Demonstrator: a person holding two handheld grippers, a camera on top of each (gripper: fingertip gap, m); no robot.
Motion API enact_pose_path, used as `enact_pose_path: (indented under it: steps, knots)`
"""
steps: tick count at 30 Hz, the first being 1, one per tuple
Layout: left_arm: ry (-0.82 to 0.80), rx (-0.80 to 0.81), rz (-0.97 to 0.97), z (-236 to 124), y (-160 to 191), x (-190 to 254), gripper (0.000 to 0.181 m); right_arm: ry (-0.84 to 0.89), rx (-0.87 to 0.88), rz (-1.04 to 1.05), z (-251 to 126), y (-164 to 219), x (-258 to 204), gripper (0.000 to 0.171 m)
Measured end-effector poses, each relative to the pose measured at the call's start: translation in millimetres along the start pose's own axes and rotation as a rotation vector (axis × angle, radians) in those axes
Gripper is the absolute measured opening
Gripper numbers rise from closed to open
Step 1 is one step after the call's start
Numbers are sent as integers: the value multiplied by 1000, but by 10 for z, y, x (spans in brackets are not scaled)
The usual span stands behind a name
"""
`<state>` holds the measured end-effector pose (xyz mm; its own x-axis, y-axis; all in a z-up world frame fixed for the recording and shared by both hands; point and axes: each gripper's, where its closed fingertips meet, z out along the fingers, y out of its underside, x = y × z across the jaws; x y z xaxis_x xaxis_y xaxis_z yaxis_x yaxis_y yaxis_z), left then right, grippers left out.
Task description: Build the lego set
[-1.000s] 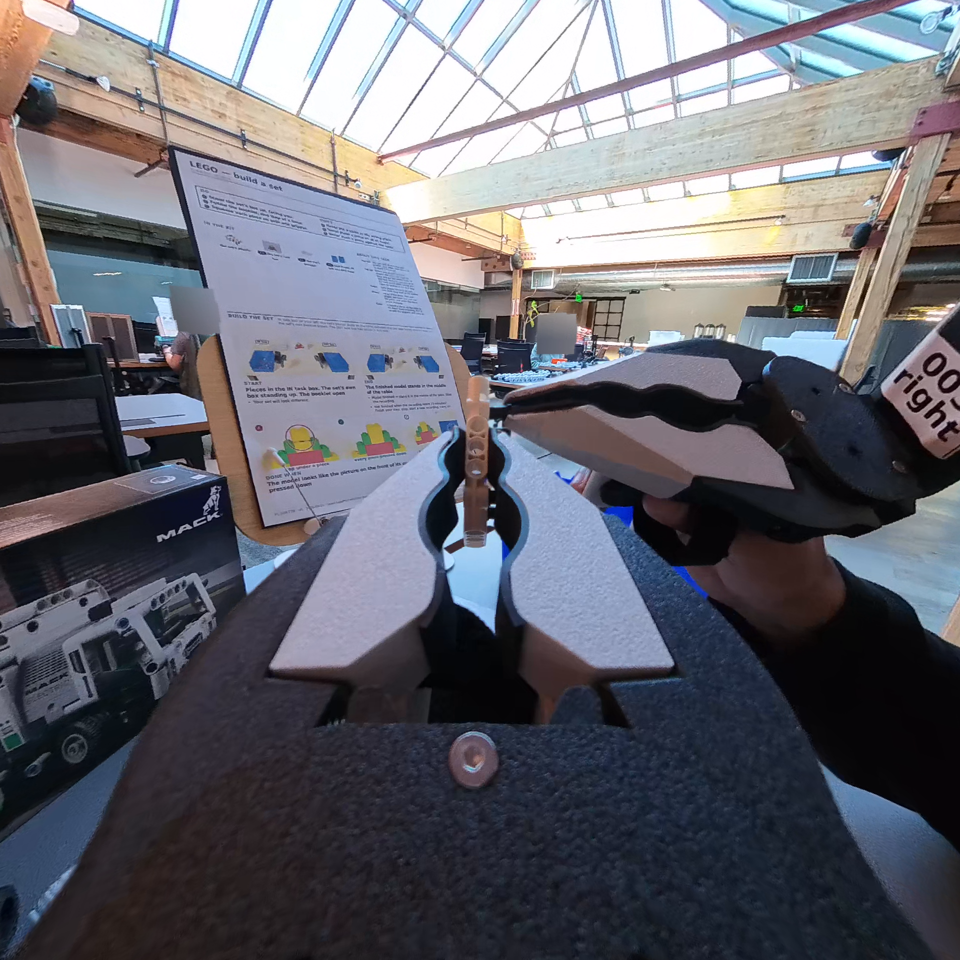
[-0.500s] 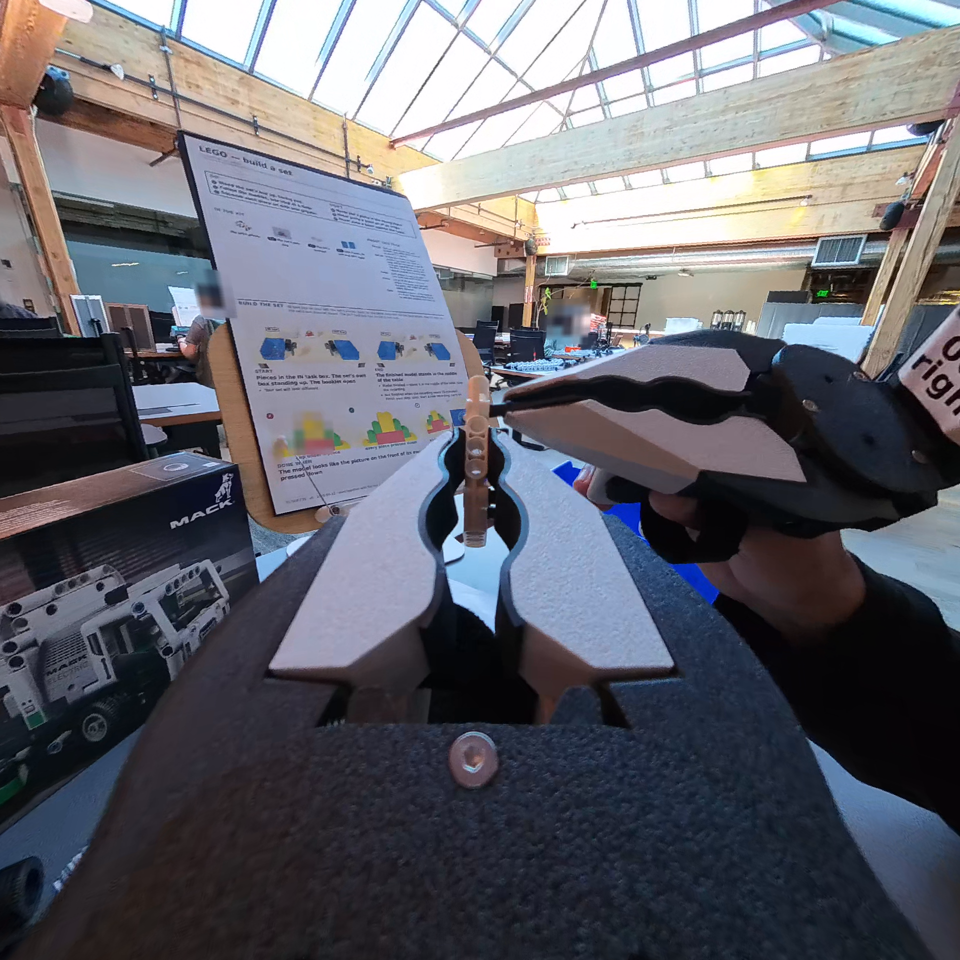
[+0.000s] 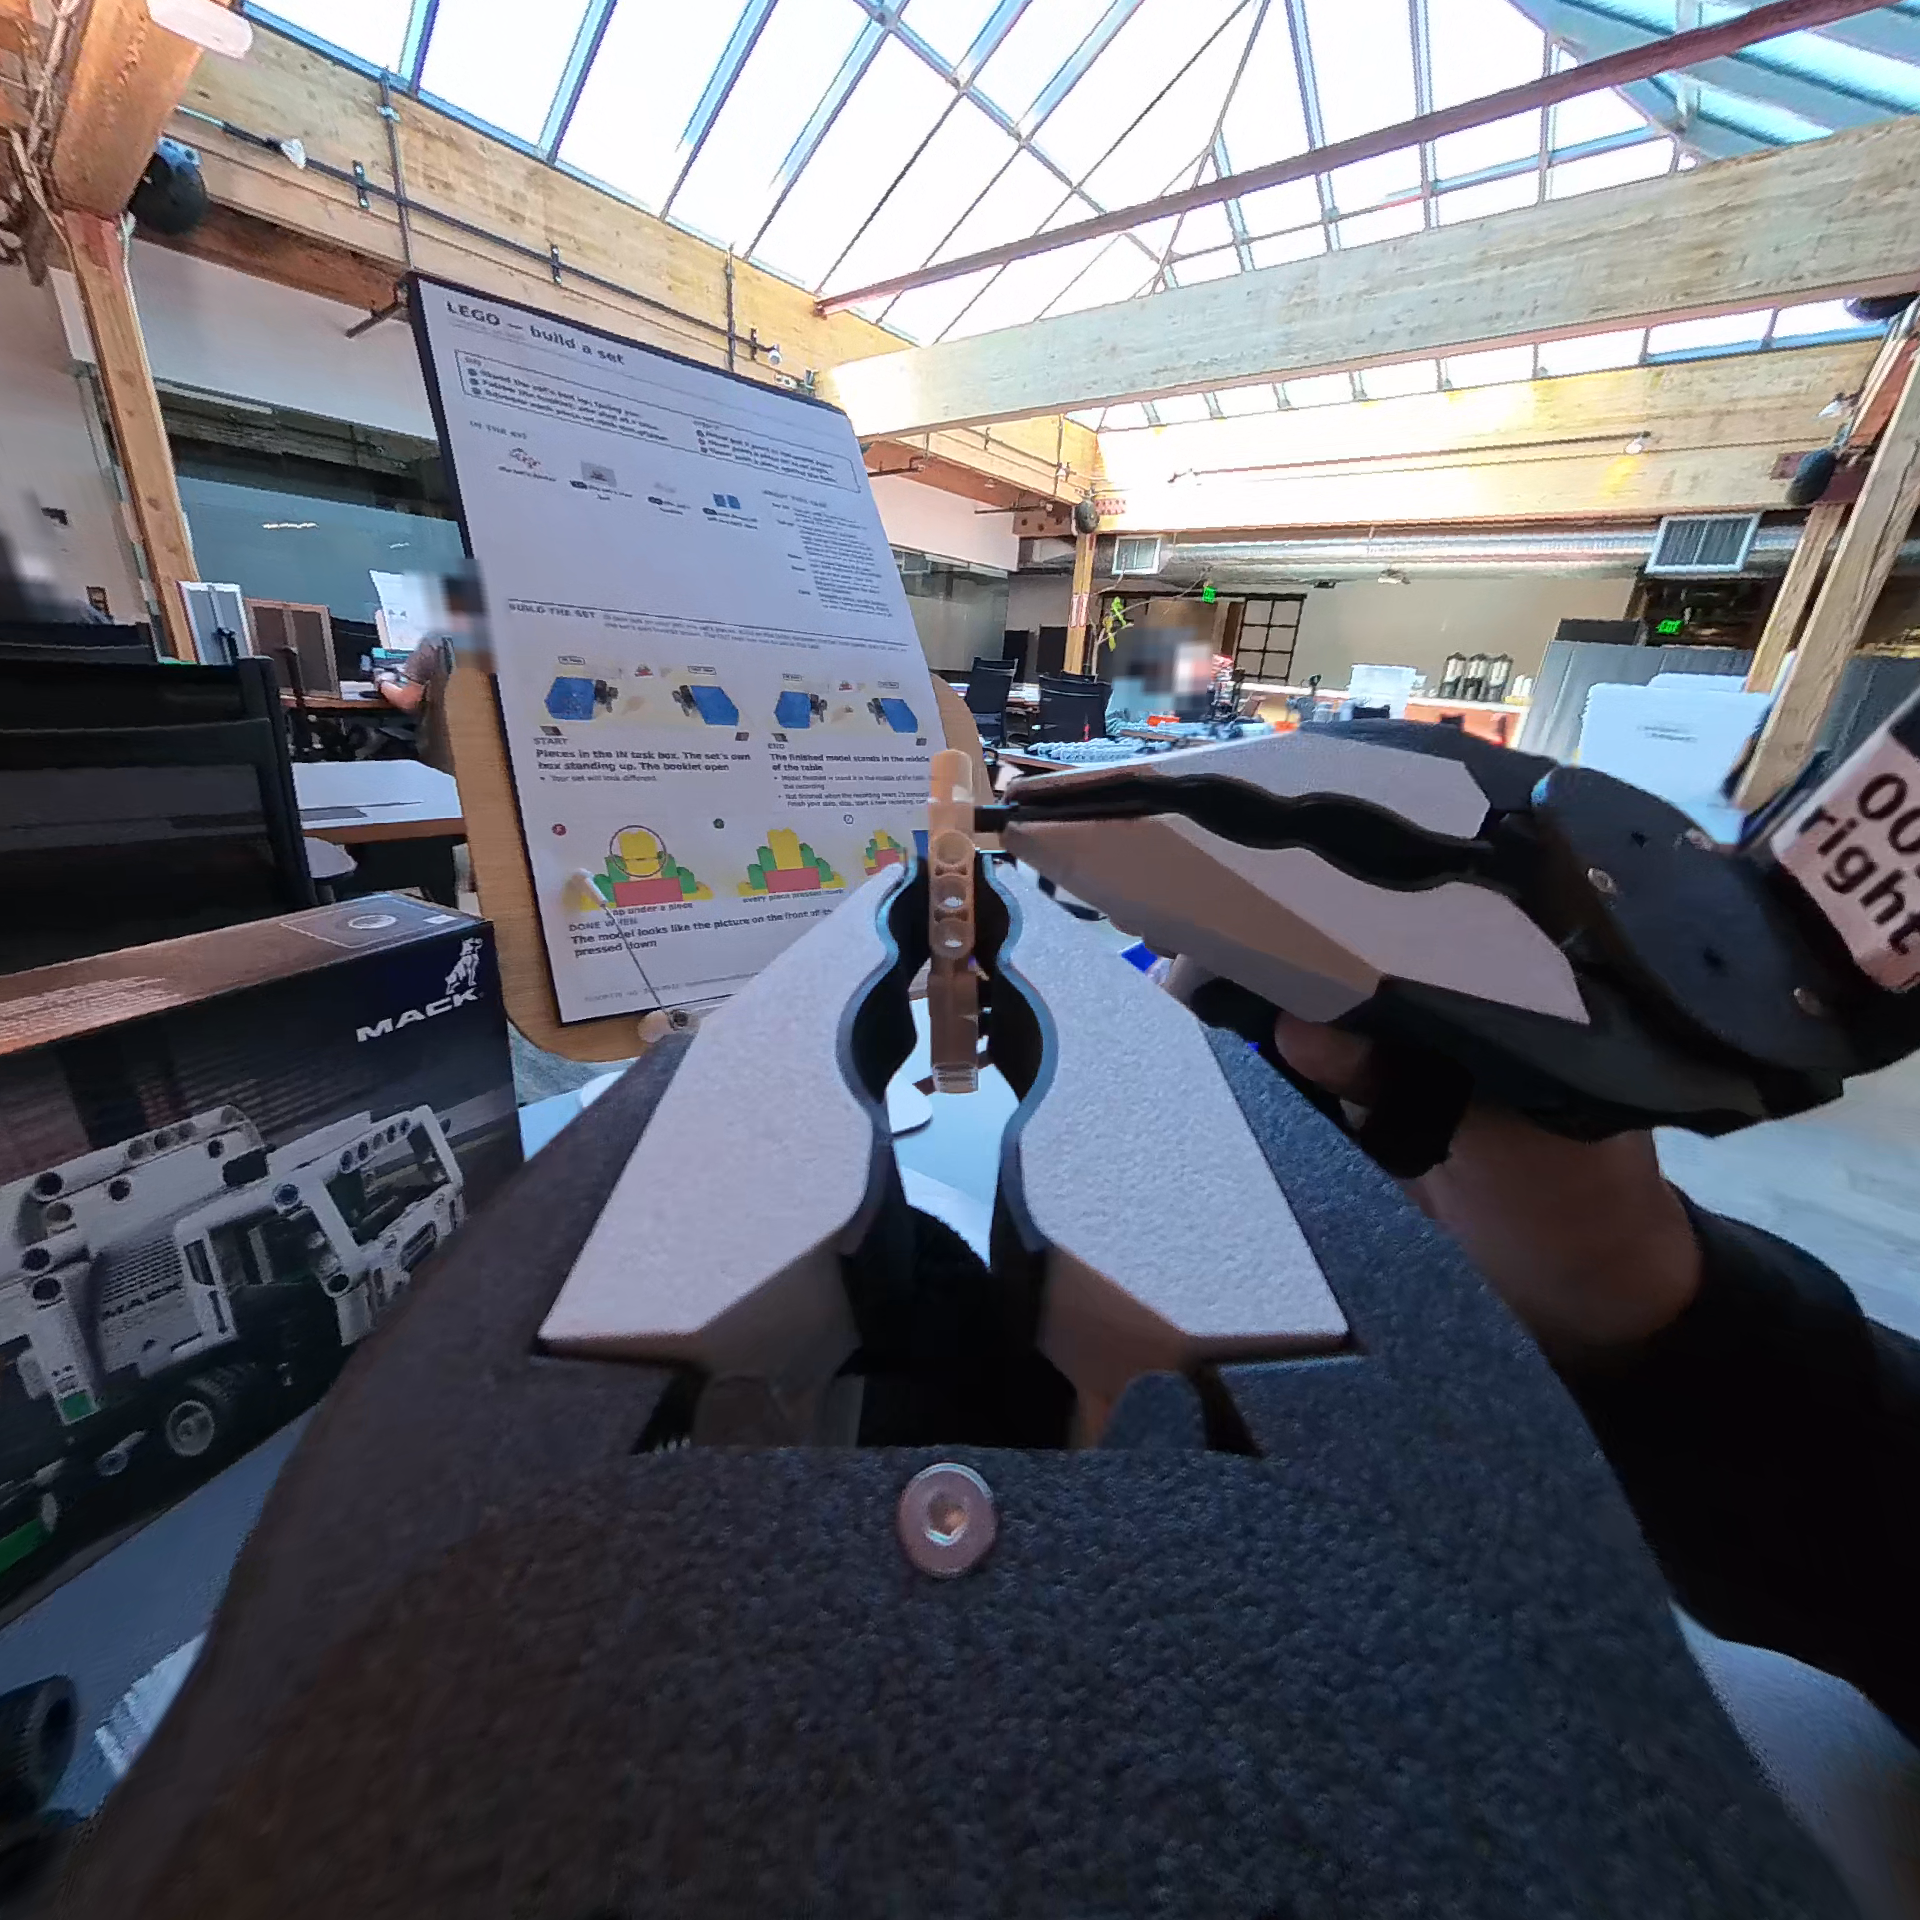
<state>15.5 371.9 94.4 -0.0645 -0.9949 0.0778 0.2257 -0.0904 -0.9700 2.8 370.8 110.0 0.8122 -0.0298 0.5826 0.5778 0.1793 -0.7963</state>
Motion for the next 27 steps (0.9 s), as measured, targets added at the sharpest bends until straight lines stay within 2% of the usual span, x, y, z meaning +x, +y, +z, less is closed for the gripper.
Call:
enact_pose_path:
  steps: [12,17,19,22,24,27]
  knots:
    - [-106,-1,315,-40,-75,51,6,-79,50,334,-9,-73,-15,4]
    - [-121,1,395,-54,-101,64,7,-73,47,311,-21,-104,-19,3]
    - [-103,-4,372,-51,-98,65,6,-71,40,306,-20,-112,-17,4]
    - [-13,-40,246,1,-17,39,7,-60,-58,259,-4,-11,3,4]
    - [33,-56,199,20,15,26,6,-116,-79,259,-51,-4,2,5]
    - [163,-74,203,33,70,123,6,-197,-45,231,-230,-98,116,19]
